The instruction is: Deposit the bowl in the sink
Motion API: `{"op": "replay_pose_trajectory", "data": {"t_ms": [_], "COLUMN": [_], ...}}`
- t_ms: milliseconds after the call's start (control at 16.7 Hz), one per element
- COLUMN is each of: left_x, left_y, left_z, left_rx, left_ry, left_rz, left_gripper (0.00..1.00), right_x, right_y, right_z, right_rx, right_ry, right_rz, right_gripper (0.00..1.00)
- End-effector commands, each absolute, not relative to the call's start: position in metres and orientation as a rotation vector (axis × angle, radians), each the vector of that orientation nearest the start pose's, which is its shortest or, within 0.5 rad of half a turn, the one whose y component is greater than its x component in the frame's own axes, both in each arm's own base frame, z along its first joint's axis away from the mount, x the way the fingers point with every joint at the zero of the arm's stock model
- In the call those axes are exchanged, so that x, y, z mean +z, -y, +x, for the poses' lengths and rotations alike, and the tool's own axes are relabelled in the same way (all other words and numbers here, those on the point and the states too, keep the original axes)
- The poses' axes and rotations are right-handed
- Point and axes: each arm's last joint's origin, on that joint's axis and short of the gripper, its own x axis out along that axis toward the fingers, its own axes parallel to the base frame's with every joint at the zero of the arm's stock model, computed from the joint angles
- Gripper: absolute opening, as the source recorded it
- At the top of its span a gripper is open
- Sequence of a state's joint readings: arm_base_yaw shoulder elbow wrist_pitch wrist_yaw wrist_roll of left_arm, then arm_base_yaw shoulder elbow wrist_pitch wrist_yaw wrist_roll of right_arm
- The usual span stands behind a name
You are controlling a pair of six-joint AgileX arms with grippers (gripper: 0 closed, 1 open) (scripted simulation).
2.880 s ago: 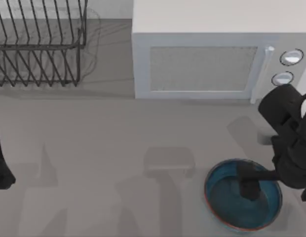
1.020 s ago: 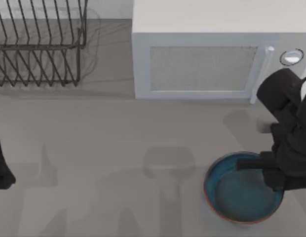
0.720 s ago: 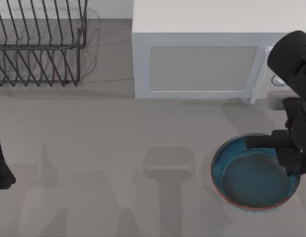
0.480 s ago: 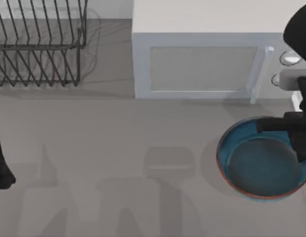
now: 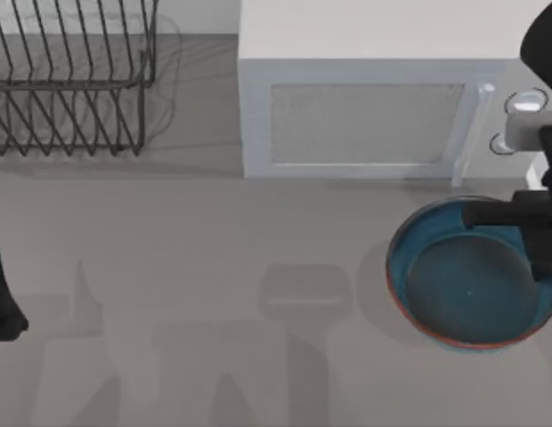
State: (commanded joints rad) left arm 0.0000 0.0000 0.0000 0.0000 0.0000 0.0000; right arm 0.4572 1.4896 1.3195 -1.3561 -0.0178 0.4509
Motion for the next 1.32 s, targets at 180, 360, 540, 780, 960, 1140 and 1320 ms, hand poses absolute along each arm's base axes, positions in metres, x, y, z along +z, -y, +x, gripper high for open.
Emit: {"op": "replay_pose_trajectory", "data": {"t_ms": [180,360,540,780,960,1140,1320], "left_x": [0.16,0.16,0.16,0.16,0.16,0.16,0.16], "left_y": [0.001,0.001,0.001,0.001,0.001,0.001,0.001], "left_z": [0.106,0.106,0.106,0.106,0.106,0.106,0.106], "left_rx": [0.0,0.0,0.0,0.0,0.0,0.0,0.0], "left_ry": [0.0,0.0,0.0,0.0,0.0,0.0,0.0], "left_rz": [0.0,0.0,0.0,0.0,0.0,0.0,0.0], "left_gripper": [1.0,1.0,1.0,1.0,1.0,1.0,1.0], "right_x": [0.293,0.301,0.304,0.297,0.281,0.256,0.229], "right_y": [-0.12,-0.119,-0.109,-0.065,-0.01,0.05,0.099], "right_z": [0.235,0.248,0.273,0.311,0.325,0.317,0.295], "right_rx": [0.164,0.321,0.448,0.493,0.418,0.281,0.134], "right_ry": [-1.414,-1.221,-0.967,-0.57,-0.309,-0.135,-0.05], "right_rz": [0.09,0.176,0.247,0.266,0.212,0.13,0.059], "right_gripper": [0.0,0.0,0.0,0.0,0.0,0.0,0.0]}}
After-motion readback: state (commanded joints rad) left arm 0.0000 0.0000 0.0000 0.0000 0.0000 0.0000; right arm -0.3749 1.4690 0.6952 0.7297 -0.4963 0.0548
